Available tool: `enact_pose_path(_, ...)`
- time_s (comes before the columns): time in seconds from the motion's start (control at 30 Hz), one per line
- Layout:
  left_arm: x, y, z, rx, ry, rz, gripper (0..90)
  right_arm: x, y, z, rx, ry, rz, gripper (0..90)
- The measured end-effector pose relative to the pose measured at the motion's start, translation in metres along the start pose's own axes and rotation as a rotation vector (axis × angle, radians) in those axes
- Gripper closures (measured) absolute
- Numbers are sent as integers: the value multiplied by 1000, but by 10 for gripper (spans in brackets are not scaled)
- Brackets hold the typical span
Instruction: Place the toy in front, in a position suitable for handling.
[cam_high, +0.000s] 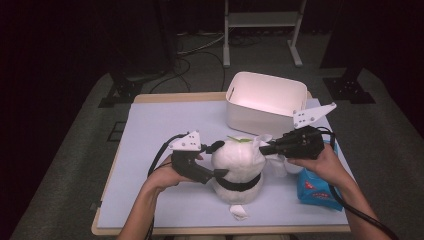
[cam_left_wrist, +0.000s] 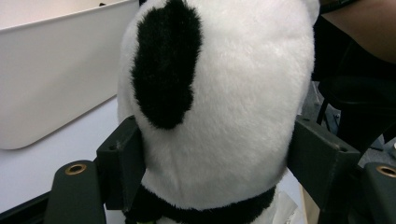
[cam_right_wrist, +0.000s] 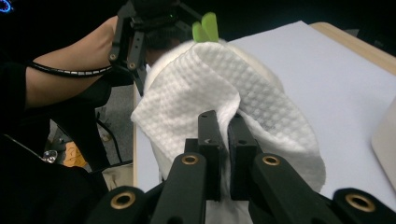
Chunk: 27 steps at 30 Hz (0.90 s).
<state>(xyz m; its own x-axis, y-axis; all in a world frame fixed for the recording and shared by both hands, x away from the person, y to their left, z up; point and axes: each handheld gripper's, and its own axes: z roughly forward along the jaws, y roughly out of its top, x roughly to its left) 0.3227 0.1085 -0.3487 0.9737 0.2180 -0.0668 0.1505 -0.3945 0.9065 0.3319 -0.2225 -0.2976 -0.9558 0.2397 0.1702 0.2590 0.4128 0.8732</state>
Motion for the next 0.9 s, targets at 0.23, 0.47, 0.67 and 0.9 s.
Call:
enact_pose_path(0.23,1,-1,0,-7,-2,-2,255,-3,-8,1,5,1,21,858)
enact_pose_path(0.47,1,-1,0,-5,-1,-4,257,-8,-30,0,17,-6,61,857)
enact_pose_path(0.67,2,2,1,6,-3,3,265,-6,-26,-3,31,-18,47,857)
enact_pose_path(0.9,2,7,3,23,-4,7,266,3,6,0,46,-18,-23,857)
